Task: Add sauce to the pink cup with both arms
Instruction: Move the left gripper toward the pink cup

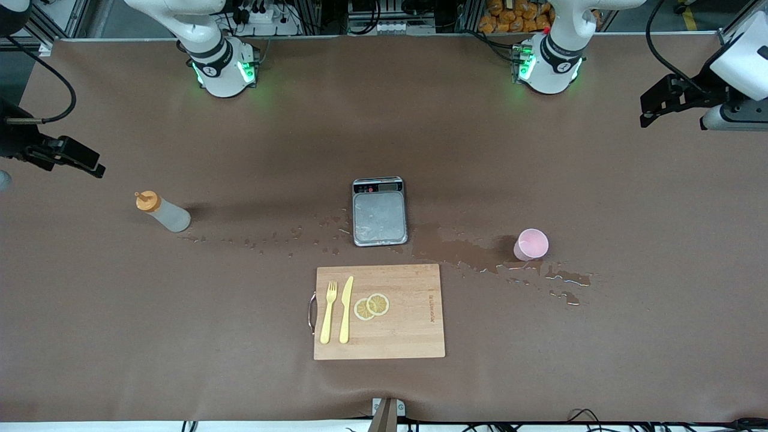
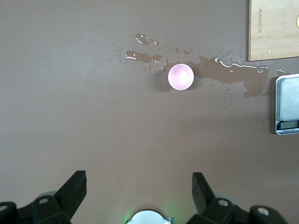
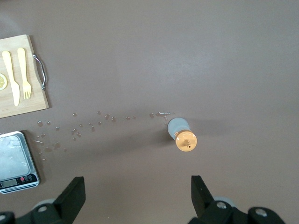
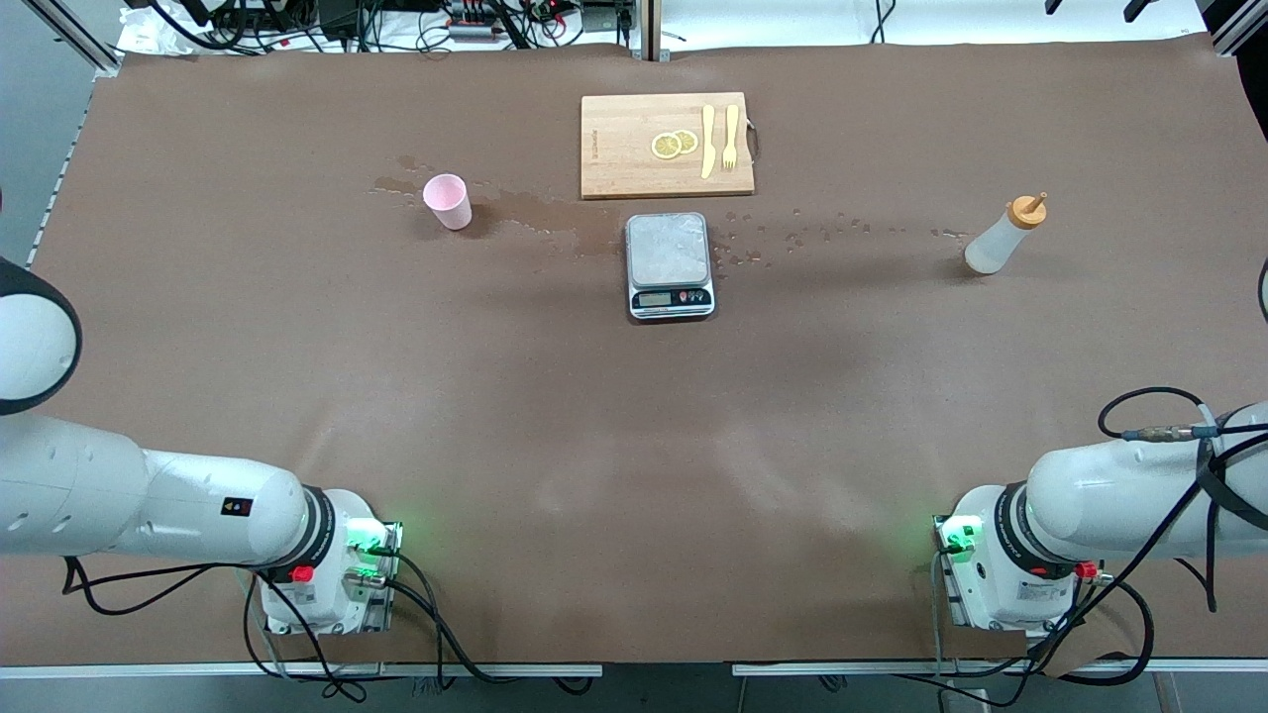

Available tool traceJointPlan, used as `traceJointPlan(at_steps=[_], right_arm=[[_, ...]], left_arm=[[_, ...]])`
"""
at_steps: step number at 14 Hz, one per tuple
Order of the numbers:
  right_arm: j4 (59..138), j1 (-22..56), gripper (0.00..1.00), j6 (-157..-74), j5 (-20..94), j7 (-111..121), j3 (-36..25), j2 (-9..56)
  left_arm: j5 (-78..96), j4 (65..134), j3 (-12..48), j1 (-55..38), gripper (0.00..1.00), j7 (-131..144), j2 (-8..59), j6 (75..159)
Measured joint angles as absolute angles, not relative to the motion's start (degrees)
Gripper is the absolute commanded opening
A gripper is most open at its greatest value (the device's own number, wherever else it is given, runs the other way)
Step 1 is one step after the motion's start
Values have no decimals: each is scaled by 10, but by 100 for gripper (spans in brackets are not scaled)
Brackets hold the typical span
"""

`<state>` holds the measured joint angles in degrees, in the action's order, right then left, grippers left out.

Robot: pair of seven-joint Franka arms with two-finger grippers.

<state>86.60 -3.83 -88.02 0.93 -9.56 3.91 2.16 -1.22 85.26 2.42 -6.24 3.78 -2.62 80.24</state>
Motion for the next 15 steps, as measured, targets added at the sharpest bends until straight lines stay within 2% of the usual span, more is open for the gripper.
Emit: traceJointPlan(at_steps=[10, 15], right_arm=[[865, -47, 100, -881, 9, -96, 38, 22], [865, -59, 100, -881, 9, -73, 38, 28]], left_arm=[[-12, 844, 24, -63, 100, 38, -24, 802], [3, 846, 24, -63, 100, 38, 6, 795]])
